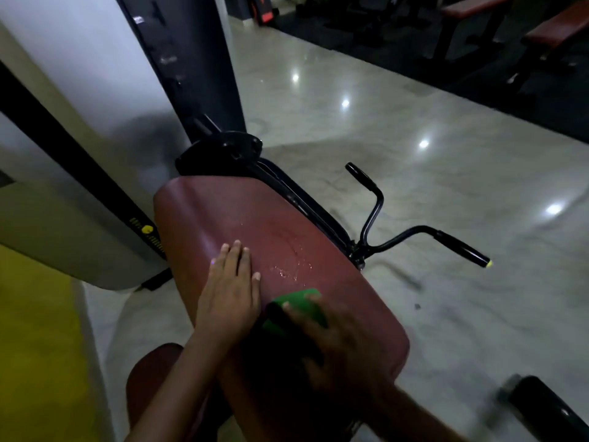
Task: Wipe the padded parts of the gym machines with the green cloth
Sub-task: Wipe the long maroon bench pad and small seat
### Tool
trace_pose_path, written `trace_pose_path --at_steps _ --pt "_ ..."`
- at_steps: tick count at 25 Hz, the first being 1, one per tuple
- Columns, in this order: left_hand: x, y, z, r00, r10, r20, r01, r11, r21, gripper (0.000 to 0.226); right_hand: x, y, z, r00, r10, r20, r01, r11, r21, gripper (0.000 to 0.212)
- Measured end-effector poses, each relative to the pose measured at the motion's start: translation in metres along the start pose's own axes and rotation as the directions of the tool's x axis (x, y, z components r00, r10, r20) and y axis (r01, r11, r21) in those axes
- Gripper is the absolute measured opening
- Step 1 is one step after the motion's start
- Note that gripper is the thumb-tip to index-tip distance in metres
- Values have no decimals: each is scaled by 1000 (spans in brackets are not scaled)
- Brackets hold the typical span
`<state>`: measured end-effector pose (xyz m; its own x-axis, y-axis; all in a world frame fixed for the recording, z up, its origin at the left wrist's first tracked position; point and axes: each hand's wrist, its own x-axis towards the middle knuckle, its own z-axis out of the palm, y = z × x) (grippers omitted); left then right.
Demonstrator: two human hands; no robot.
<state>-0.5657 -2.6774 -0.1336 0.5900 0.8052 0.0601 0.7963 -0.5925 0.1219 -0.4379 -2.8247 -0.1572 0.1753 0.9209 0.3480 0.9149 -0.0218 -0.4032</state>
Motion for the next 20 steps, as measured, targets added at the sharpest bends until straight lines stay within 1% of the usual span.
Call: trace_pose_path --at_steps 1,2,3,4,6,7,8,9,10,11,13,14,15,16,17,19,20 --pt "0 -2 3 999 -27 -30 27 999 -21 62 -2 -3 4 997 -73 23 73 997 -34 62" --pt "0 -3 5 997 -47 -55 46 999 -25 63 0 5 8 995 -94 41 96 995 -36 65" --pt "-1 -1 6 996 -63 -62 62 998 -17 61 8 19 14 995 -81 66 82 997 -15 63" --pt "-2 0 7 995 -73 -61 72 997 -14 59 17 38 21 995 -41 87 40 999 6 59" --pt "-2 3 7 993 -90 -76 89 996 -22 57 43 77 31 990 99 101 -103 994 37 48" --pt "-2 3 8 991 -94 -93 93 996 -17 57 52 90 34 981 168 91 -173 984 45 46" --pt "-2 3 9 989 -99 -106 99 995 -8 57 56 95 35 977 201 71 -205 977 52 46" --pt "-2 3 10 989 -103 -108 103 995 -8 57 54 90 36 981 185 57 -189 979 71 46" --pt "-2 3 11 989 -106 -108 105 994 -15 57 50 78 32 990 119 73 -125 988 91 48" --pt "-1 3 11 988 -107 -110 105 994 -19 56 41 62 27 995 25 92 -34 994 101 54" --pt "-1 2 11 990 -94 -101 93 996 -11 55 20 36 20 985 -158 63 150 981 119 68" --pt "-1 1 11 991 -89 -98 89 996 -11 55 16 33 21 976 -214 46 207 971 120 72" --pt "-2 0 11 991 -89 -98 88 996 -10 55 20 39 23 971 -236 24 232 966 117 73" --pt "-1 -1 12 991 -88 -98 88 996 -6 55 28 50 28 973 -232 3 230 968 101 70" --pt "-1 -1 12 991 -89 -98 89 996 -4 55 36 64 34 981 -194 -3 193 978 76 66" --pt "-1 0 13 991 -97 -96 97 995 -6 55 56 97 46 998 -53 -17 54 997 59 53" --pt "-1 1 13 990 -101 -95 101 995 -7 55 66 113 51 999 48 -14 -47 997 53 50"
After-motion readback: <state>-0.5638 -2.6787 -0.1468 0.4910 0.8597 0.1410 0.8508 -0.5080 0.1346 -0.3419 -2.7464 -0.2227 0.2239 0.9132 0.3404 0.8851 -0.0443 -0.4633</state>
